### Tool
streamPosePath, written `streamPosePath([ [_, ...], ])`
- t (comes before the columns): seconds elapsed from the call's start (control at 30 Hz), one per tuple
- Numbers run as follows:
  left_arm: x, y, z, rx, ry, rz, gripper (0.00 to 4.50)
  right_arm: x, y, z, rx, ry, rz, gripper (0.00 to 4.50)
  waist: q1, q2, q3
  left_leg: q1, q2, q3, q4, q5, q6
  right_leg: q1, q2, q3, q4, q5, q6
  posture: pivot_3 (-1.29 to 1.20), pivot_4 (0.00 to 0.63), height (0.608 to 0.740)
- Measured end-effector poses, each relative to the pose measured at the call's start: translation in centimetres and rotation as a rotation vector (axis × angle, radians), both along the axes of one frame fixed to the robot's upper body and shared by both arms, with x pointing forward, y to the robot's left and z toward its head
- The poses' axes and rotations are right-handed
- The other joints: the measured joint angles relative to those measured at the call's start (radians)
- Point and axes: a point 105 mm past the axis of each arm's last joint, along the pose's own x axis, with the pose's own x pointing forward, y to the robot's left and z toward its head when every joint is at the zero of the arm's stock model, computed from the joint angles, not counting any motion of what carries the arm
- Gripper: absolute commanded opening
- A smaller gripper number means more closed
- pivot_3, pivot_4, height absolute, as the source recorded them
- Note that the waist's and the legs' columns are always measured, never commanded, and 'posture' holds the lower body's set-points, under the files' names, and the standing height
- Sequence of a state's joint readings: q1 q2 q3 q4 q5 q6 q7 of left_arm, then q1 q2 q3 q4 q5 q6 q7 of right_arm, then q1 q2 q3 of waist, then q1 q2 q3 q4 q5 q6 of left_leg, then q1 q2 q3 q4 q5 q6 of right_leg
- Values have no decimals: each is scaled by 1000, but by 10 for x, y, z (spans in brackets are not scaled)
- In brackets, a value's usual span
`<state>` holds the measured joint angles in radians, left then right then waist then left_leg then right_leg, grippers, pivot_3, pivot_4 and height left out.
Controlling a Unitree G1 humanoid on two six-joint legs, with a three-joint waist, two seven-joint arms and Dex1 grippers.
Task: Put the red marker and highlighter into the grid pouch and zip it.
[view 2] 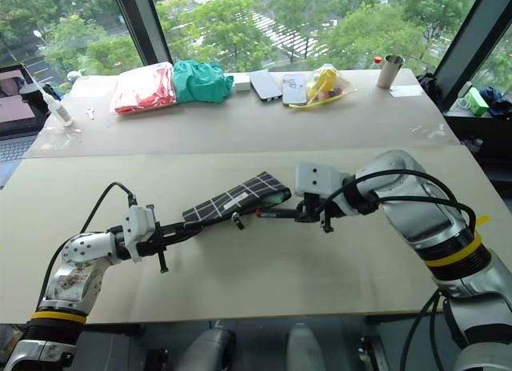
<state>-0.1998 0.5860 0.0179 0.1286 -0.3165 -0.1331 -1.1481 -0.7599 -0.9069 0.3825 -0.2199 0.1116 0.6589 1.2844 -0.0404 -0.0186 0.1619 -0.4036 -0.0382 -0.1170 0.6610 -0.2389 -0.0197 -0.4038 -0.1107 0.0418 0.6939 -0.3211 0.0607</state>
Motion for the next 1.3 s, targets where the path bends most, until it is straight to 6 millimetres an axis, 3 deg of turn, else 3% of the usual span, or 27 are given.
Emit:
streamPosePath([
  [0.7,0,0,-1,0,2,-1,0,21,0,8,0,-50,-31,553,-1,0,0,0,0,0,0,0,0,0,0,0,0,0,0,0,150,740],
  [0.93,-1,0,-2,3,6,-3,0,25,31,-13,-121,-134,73,553,-5,0,0,0,0,0,0,0,0,-1,0,0,1,0,0,0,150,740],
  [1.3,0,0,-3,2,11,-3,0,39,64,-9,-162,-256,135,553,-5,0,0,0,0,-1,0,0,0,-1,0,0,2,0,0,0,150,740],
])
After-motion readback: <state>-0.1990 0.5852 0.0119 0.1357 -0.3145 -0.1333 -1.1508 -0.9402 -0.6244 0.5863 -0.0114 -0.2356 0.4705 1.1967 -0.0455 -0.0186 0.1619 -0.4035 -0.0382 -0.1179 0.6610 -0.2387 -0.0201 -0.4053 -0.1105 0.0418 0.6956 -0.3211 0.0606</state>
